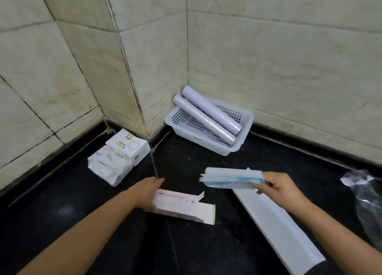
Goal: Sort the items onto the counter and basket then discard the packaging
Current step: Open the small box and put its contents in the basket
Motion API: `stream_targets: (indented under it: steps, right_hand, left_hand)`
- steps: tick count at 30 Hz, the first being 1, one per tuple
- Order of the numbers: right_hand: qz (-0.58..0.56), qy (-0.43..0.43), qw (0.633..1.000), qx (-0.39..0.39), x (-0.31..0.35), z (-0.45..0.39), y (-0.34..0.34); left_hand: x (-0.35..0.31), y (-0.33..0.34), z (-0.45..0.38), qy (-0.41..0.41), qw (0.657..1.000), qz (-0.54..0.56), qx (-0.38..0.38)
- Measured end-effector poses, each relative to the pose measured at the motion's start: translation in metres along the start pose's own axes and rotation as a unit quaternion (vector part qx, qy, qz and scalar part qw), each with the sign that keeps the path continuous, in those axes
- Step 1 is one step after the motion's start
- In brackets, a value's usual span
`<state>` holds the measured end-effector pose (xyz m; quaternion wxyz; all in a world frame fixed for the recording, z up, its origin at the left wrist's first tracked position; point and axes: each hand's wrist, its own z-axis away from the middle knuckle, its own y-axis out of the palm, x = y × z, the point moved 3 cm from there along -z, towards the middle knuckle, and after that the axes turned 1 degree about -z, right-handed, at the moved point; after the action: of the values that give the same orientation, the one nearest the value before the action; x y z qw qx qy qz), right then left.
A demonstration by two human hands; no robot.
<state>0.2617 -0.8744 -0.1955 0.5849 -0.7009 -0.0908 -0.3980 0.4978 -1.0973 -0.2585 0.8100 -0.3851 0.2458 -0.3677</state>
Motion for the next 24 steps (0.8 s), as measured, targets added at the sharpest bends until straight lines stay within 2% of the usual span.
stream_targets:
  steps: [3, 5, 7, 10, 13, 15, 16, 17, 18, 19, 20, 21, 22, 24]
  right_hand:
    - [-0.003, -0.054, 0.998, -0.008, 0.013, -0.01, -0.005]
    - [0.012, -0.138, 0.99, 0.001, 0.031, -0.017, -0.004]
    - [0.057, -0.216, 0.975, 0.021, 0.051, -0.02, 0.0]
    - [0.098, -0.284, 0.954, -0.01, 0.065, -0.028, -0.007]
    - [0.091, -0.289, 0.952, -0.041, 0.06, -0.041, -0.018]
    - [0.082, -0.263, 0.96, -0.046, 0.049, -0.054, -0.018]
    - [0.056, -0.22, 0.973, -0.042, 0.042, -0.062, -0.018]
    - [0.01, -0.162, 0.987, -0.019, 0.031, -0.071, -0.019]
    - [-0.056, -0.086, 0.994, 0.049, 0.021, -0.079, -0.019]
    - [-0.138, -0.023, 0.98, 0.141, 0.013, -0.086, -0.017]
    - [-0.229, 0.032, 0.95, 0.21, 0.007, -0.093, -0.015]
    - [-0.327, 0.082, 0.912, 0.234, 0.006, -0.1, -0.014]
    - [-0.411, 0.127, 0.878, 0.209, 0.006, -0.109, -0.013]
    - [-0.506, 0.217, 0.829, 0.098, -0.004, -0.128, -0.009]
  left_hand:
    - [-0.035, -0.038, 0.001, 0.082, 0.991, 0.044, -0.095]
    - [-0.067, -0.066, 0.002, 0.162, 0.973, 0.065, -0.151]
    - [-0.096, -0.083, -0.002, 0.21, 0.966, 0.057, -0.137]
    - [-0.112, -0.093, -0.012, 0.218, 0.971, 0.026, -0.096]
    - [-0.111, -0.106, -0.02, 0.241, 0.957, 0.02, -0.159]
    - [-0.108, -0.111, -0.032, 0.236, 0.952, -0.004, -0.193]
    - [-0.108, -0.113, -0.038, 0.228, 0.951, -0.023, -0.205]
    - [-0.108, -0.116, -0.045, 0.215, 0.951, -0.049, -0.215]
    - [-0.107, -0.118, -0.053, 0.198, 0.953, -0.079, -0.218]
    - [-0.106, -0.122, -0.062, 0.184, 0.952, -0.108, -0.221]
    - [-0.106, -0.126, -0.071, 0.174, 0.95, -0.136, -0.222]
    - [-0.107, -0.131, -0.075, 0.172, 0.944, -0.16, -0.231]
    - [-0.108, -0.135, -0.077, 0.187, 0.926, -0.182, -0.272]
    - [-0.112, -0.143, -0.084, 0.216, 0.884, -0.208, -0.358]
